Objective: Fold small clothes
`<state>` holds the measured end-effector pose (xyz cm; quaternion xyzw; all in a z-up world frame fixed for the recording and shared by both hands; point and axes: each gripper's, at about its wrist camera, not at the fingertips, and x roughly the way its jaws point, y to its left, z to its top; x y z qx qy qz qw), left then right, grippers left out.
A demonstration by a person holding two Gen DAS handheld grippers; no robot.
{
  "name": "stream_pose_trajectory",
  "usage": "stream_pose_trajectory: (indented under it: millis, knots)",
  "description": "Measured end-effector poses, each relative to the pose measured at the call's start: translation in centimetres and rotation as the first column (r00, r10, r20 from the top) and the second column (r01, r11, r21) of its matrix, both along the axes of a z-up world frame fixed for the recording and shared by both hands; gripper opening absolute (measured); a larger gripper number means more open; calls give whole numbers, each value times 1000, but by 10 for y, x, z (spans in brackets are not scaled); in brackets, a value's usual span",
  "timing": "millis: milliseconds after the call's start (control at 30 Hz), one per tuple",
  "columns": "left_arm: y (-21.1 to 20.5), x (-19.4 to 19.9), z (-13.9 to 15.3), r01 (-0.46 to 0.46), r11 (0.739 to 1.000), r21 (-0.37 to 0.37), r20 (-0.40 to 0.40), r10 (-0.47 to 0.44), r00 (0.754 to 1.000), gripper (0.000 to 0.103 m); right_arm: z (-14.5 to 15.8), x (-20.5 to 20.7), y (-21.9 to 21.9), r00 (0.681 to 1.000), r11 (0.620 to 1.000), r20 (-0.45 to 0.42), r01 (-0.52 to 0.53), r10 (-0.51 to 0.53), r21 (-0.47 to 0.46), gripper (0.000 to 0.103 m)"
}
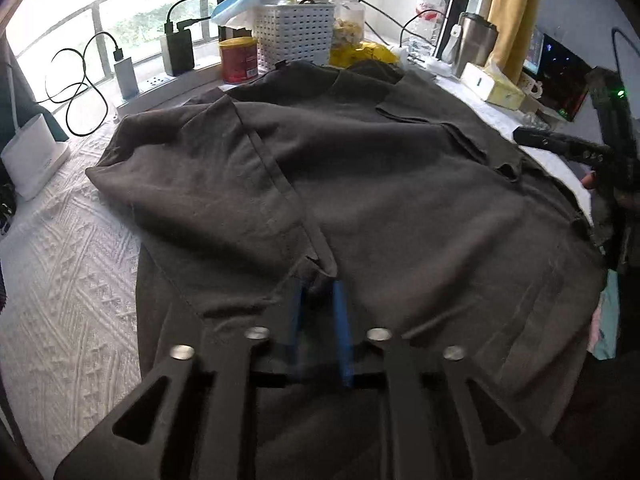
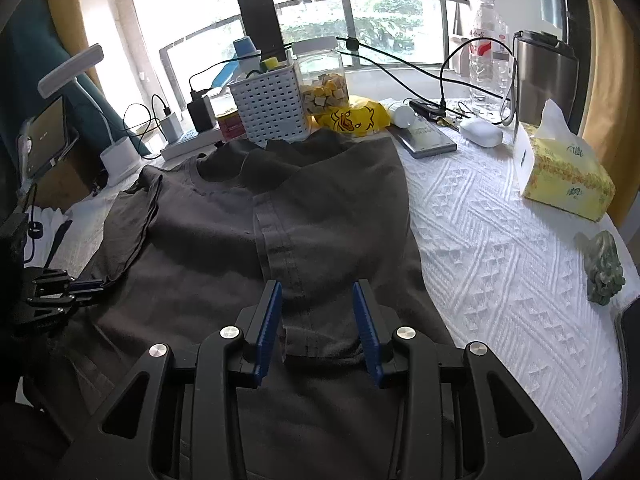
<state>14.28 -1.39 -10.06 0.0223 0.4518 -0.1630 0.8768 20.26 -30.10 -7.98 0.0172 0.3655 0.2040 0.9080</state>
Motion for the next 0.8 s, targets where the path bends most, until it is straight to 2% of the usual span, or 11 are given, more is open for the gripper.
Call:
stream_pose_trajectory:
  millis: [67, 200, 400, 467, 600, 667, 800]
  knots:
    - [1, -2, 4, -6, 1000, -17, 3, 6, 1000, 50, -2, 1, -2, 1000, 1000, -7, 1, -1, -1, 39]
    - [11, 4, 16, -40, 999, -27, 21, 41, 999, 50, -3, 5, -6, 1000, 1000, -7, 2, -2, -5, 39]
    - [56, 26, 22, -175, 983, -51, 40, 177, 983, 50, 5, 28, -16, 1000, 999, 7, 8, -8, -31, 39]
    - [74, 37, 19, -226, 972, -64, 40, 228, 973, 50, 8, 40, -17, 1000, 999, 13, 2, -2, -38, 39]
    - [111, 67, 11, -345, 934, -95, 24, 349, 937, 50, 8, 72, -16, 1000, 998, 10, -4, 5, -63, 39]
    - [123, 80, 9, -376, 919, -115, 19, 381, 925, 50, 6, 90, -16, 1000, 998, -1, -6, 6, -64, 39]
    - [132, 107, 3, -415, 902, -116, 7, 419, 908, 58, 3, 132, -18, 1000, 998, -18, -2, 1, -57, 39]
